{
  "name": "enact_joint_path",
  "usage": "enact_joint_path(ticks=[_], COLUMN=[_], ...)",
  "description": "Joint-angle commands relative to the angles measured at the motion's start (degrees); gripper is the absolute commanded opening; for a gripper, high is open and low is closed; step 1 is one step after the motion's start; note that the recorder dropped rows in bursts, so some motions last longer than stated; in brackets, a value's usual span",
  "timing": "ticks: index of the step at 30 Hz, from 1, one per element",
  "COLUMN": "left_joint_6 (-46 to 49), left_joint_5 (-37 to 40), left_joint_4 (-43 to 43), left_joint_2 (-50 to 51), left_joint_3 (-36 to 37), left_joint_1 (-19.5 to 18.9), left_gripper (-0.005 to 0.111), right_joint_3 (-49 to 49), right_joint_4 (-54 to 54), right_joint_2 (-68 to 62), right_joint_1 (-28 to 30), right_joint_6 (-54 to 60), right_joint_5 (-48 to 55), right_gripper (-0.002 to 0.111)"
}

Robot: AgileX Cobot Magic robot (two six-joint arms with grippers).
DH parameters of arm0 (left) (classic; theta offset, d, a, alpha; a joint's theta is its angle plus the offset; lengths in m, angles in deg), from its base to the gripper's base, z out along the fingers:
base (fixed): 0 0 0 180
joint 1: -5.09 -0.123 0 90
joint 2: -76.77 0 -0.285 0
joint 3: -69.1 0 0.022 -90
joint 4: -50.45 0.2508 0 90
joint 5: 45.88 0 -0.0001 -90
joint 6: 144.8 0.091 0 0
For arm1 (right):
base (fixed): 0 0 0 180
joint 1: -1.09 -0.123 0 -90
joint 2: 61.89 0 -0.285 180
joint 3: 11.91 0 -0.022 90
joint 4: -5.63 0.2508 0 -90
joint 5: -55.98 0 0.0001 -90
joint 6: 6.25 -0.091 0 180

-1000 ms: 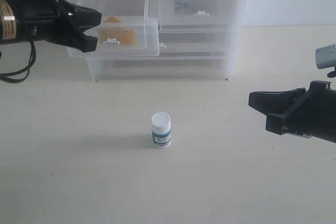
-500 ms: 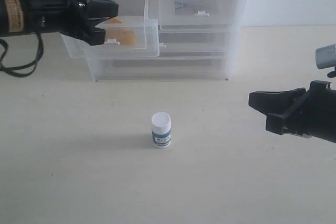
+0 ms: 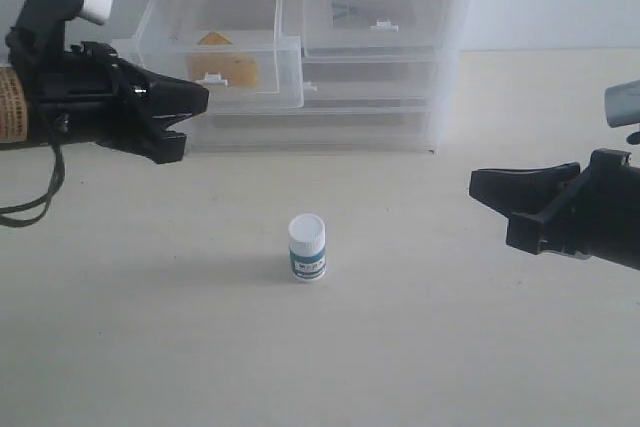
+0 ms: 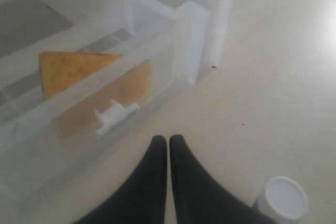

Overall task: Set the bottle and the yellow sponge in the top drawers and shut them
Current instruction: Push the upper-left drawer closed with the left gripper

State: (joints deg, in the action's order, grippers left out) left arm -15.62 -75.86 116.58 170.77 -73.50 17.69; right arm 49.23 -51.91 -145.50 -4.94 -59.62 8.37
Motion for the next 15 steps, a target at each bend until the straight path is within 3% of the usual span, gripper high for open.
enact_joint_path(ticks=[1,5,9,15], left_joint_6=[1.2,1.4,1.4,3.4], left_joint_5=[0.5,0.8,8.6,8.0], left_joint_4=[-1.3,-1.3,-2.8,-2.7], left_joint_2=[5.0,6.1,7.0,12.2], left_joint_3=[-5.1,-9.1,-13.1,-19.6], left_joint_1=[0.1,0.0,0.0,0.0], left_gripper=[0.004,0.004,0.004,0.004], right_joint_3=[-0.3,-0.3,-0.3,-0.3], right_joint_4=[0.2,0.2,0.2,0.2], right_joint_2=[0.0,0.0,0.0,0.0], right_joint_1=[0.2,0.2,0.2,0.2], right_joint_6=[0.4,0.4,0.4,0.4], right_joint_5=[-0.5,-0.5,-0.6,-0.6], right_gripper=[0.000,0.000,0.000,0.000])
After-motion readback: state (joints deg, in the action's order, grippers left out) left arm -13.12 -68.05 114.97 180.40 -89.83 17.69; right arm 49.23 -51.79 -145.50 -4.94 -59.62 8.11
